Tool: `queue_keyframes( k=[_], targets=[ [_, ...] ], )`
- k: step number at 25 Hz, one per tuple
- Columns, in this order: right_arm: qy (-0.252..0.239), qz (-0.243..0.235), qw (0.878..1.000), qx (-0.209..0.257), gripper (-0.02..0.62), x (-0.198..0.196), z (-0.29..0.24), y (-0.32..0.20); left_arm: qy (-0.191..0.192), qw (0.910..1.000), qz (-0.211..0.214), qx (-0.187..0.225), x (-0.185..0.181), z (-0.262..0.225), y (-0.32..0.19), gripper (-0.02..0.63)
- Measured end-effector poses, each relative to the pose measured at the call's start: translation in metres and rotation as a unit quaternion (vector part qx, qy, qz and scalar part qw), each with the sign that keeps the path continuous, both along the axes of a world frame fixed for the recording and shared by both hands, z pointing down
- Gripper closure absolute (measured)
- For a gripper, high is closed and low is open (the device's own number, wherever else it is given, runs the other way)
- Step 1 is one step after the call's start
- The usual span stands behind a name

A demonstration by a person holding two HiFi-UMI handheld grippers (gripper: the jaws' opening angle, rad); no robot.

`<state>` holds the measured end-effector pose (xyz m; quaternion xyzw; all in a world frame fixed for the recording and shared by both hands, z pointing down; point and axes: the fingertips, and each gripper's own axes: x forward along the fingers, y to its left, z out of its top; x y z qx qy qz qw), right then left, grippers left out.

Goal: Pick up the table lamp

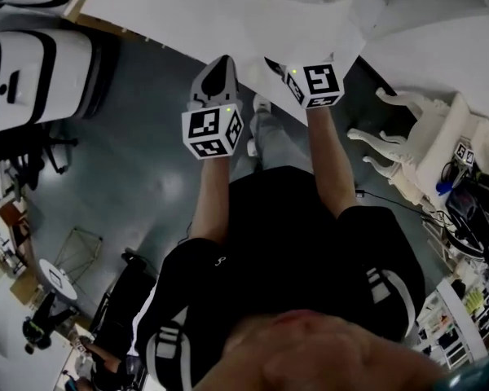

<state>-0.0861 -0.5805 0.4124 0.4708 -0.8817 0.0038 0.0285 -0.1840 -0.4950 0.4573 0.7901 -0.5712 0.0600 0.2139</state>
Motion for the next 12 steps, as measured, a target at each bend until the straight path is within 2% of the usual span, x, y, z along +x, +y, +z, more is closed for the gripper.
queue_keyframes(
  k=[12],
  targets=[
    [-0.015, 0.002, 0.998, 0.054, 0.458, 0.025, -0.09, 0.097, 0.008, 0.9968, 0.023, 0.076, 0.033, -0.073, 0.074, 0.597]
  ],
)
